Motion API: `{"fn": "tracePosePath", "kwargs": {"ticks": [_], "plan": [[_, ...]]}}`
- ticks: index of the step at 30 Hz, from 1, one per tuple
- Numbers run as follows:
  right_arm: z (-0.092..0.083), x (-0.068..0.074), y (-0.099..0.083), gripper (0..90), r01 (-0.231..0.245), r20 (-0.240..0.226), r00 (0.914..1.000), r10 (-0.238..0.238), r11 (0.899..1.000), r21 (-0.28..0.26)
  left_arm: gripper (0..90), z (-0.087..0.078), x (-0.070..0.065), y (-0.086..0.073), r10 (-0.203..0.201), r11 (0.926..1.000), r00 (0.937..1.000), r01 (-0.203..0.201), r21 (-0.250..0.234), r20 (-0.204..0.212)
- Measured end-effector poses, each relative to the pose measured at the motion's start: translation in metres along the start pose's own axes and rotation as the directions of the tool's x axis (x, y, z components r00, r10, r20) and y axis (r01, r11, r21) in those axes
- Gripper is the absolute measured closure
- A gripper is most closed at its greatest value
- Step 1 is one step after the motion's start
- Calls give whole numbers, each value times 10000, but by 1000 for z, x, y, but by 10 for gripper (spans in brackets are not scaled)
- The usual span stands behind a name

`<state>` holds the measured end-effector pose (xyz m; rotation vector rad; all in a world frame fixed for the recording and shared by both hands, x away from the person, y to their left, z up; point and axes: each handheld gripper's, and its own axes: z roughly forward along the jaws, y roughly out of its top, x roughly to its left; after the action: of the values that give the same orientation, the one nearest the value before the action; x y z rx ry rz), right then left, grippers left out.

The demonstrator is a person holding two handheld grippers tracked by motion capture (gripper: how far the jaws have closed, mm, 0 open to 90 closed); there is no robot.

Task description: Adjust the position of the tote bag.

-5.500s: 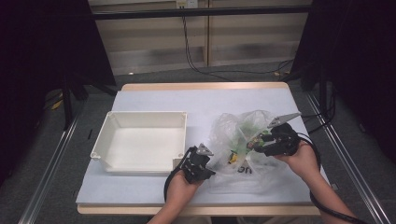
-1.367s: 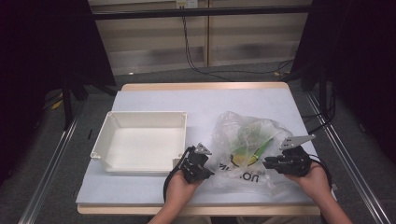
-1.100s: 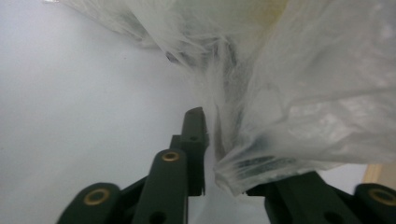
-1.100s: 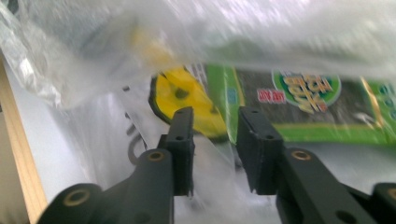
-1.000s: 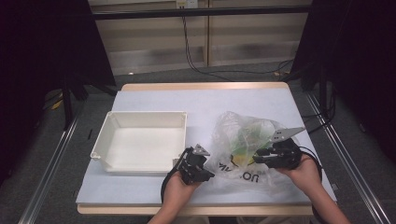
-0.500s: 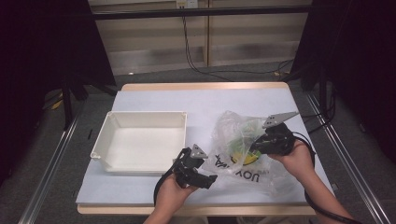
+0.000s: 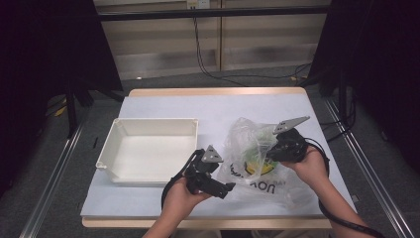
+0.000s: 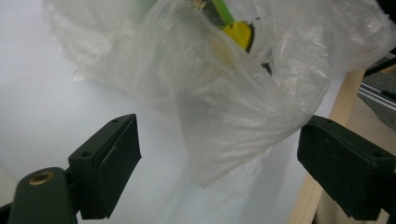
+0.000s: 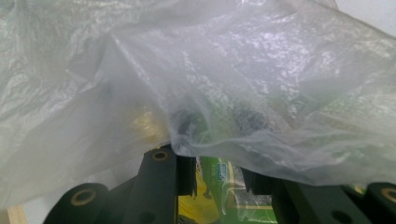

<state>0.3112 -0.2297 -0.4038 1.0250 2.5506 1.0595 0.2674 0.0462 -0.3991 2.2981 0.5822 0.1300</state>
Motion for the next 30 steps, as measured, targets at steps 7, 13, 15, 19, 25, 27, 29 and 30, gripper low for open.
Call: {"fn": "tracePosePath", "kwargs": {"ticks": [7,13,15,19,25,27,29,30], "plan": [[3,3,-4,708,82,12,10000,-82,9999,109,102,5,-3,20,586,9981,9983,-585,-216,33],[9,7,-12,721,134,-217,9997,-130,9997,201,64,19,2,37,576,9979,9983,-578,-275,-87],[12,9,-15,728,154,-342,9993,-146,9996,244,58,23,5,41,552,9978,9985,-552,-356,-20],[17,12,-22,734,142,-461,9989,-126,9993,348,53,32,10,49,539,9981,9985,-536,-312,76],[26,14,-35,734,10,-592,9982,28,9980,636,263,46,20,57,422,9991,9985,-425,-95,-345],[28,15,-39,734,-23,-637,9979,67,9976,698,397,50,25,59,232,9997,9993,-231,52,-297],[30,15,-43,738,-3,-731,9973,59,9971,763,447,54,29,60,-39,10000,9986,39,2,-524],[30,15,-44,744,12,-751,9972,46,9970,775,491,55,32,61,-108,9999,9984,111,43,-547]]}}
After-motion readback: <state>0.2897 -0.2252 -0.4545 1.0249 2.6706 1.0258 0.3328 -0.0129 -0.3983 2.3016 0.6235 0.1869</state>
